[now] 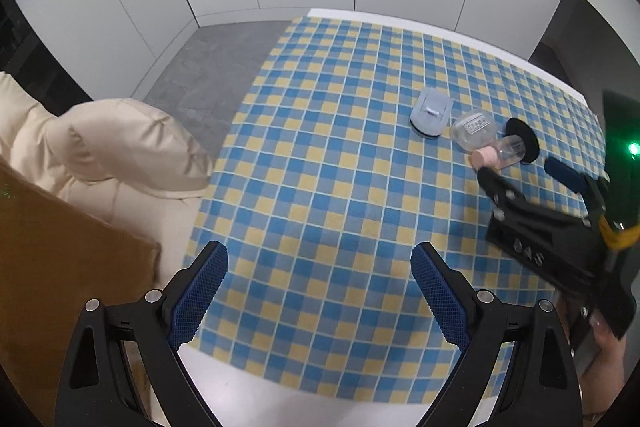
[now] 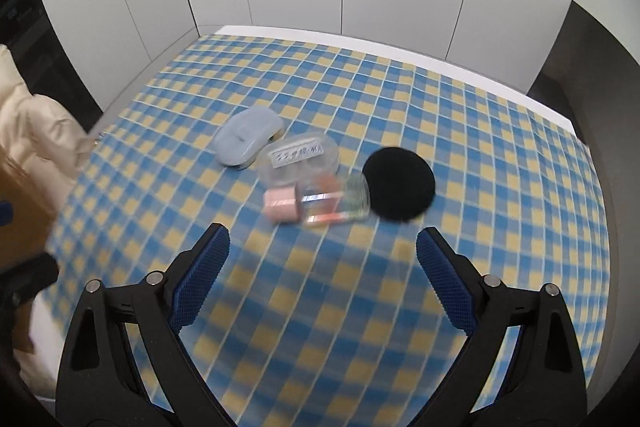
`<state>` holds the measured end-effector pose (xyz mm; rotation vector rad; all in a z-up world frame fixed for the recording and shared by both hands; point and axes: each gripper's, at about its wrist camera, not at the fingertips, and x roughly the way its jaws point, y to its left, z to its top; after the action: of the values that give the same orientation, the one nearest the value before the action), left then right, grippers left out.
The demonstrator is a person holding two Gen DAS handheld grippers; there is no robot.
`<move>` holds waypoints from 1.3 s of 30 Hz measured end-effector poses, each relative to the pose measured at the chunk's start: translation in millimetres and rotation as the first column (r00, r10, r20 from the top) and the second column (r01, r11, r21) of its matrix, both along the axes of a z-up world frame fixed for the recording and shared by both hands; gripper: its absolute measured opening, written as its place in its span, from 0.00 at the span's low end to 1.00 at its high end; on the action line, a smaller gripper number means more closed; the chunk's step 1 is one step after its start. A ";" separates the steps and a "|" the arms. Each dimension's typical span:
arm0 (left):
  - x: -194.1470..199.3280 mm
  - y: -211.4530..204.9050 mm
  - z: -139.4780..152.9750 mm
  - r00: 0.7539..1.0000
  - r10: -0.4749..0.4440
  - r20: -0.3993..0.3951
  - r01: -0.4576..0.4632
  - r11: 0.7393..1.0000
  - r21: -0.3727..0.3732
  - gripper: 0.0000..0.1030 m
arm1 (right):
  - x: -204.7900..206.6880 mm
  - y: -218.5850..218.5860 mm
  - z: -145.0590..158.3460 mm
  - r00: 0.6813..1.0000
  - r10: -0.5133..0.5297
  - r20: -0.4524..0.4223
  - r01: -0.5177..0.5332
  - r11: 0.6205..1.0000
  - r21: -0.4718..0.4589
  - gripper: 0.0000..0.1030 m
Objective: Organize objects
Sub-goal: 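Grasp the pink-capped clear jar with the right tool while the left tool grasps the grey case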
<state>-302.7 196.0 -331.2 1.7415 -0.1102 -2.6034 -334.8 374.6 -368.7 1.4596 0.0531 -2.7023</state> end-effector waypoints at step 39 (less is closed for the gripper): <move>-116.2 106.4 -55.8 0.954 -0.258 -0.155 0.257 0.966 -0.026 0.35 | 30.3 63.4 1.9 0.991 -0.133 -0.028 0.130 0.988 -0.083 0.62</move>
<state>-418.9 302.4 -387.0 1.6092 -0.3657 -2.9065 -304.5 438.0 -366.8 1.4436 -0.1549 -2.7957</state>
